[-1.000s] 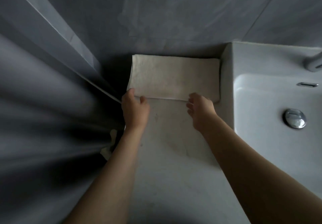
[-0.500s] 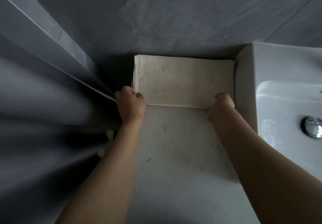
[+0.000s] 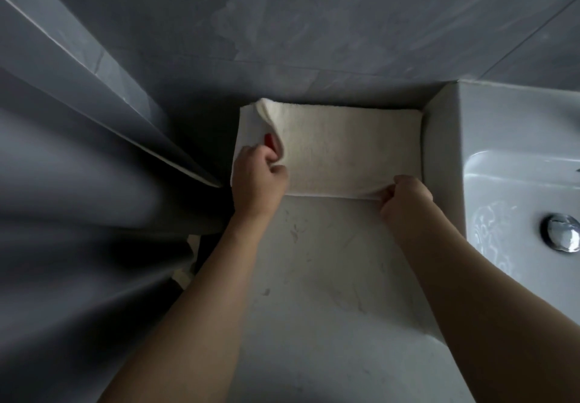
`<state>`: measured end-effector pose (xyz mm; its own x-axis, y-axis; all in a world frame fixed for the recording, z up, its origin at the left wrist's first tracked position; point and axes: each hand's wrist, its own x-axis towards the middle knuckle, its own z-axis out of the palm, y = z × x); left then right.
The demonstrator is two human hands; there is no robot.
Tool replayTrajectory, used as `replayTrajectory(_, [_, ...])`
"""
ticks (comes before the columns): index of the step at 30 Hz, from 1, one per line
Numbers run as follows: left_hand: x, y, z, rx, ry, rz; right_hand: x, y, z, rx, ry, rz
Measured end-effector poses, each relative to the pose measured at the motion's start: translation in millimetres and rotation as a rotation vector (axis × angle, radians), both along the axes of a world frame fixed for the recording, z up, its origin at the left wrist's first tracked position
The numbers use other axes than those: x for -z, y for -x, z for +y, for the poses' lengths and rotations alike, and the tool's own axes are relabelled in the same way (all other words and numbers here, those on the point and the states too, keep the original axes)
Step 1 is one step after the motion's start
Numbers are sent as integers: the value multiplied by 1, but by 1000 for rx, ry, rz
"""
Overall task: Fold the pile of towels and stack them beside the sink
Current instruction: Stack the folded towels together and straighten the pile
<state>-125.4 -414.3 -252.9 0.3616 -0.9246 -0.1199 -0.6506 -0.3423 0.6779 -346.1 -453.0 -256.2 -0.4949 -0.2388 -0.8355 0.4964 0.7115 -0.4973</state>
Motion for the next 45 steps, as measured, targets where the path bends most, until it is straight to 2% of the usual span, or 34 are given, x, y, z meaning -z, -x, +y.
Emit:
replayTrajectory(3, [3, 16, 6, 279, 25, -141, -5, -4, 5, -68, 18, 46])
replayTrajectory(5, [8, 24, 9, 314, 20, -180, -8, -9, 11, -66, 2, 123])
replayTrajectory(6, [9, 27, 9, 276, 6, -175, -9, -12, 12, -135, 7, 212])
replayTrajectory(9, [9, 27, 2, 153, -55, -156, -12, -14, 12, -552, 142, 523])
replayTrajectory(11, [9, 24, -7, 221, -143, -231, -13, -11, 10, -857, 202, 669])
replayTrajectory(14, [5, 20, -19, 363, -273, -337, -17, -9, -4, -1221, 256, 767])
replayTrajectory(18, [4, 22, -19, 487, -344, -441, -19, -13, -28, -1577, 336, 858])
replayTrajectory(21, [3, 28, -20, 460, -364, -536, -17, -22, -52, -1788, 372, 941])
replayTrajectory(25, [0, 37, -29, 350, -221, -629, -9, -30, -84, -1911, 345, 960])
replayTrajectory(27, [-4, 32, -34, 322, -172, -576, -6, -31, -94, -1977, 372, 954])
replayTrajectory(32, [-12, 0, -23, 306, 160, -295, -2, -44, -104, -2032, 551, 941])
replayTrajectory(35, [-18, -5, -6, 199, 234, 37, -5, -51, -108, -2042, 548, 910])
replayTrajectory(37, [-20, -5, -1, 41, 239, 225, -11, -52, -111, -2075, 516, 927])
replayTrajectory(39, [-24, -7, 2, 39, 147, 297, -19, -54, -110, -2110, 534, 925])
replayTrajectory(42, [-34, -3, 3, 273, -119, 123, -29, -50, -104, -2109, 599, 956])
replayTrajectory(44, [-44, 7, 2, 239, -72, 68, -36, -43, -96, -2022, 657, 950])
replayTrajectory(45, [-51, 12, 1, 157, -2, 109, -41, -37, -92, -1991, 674, 947])
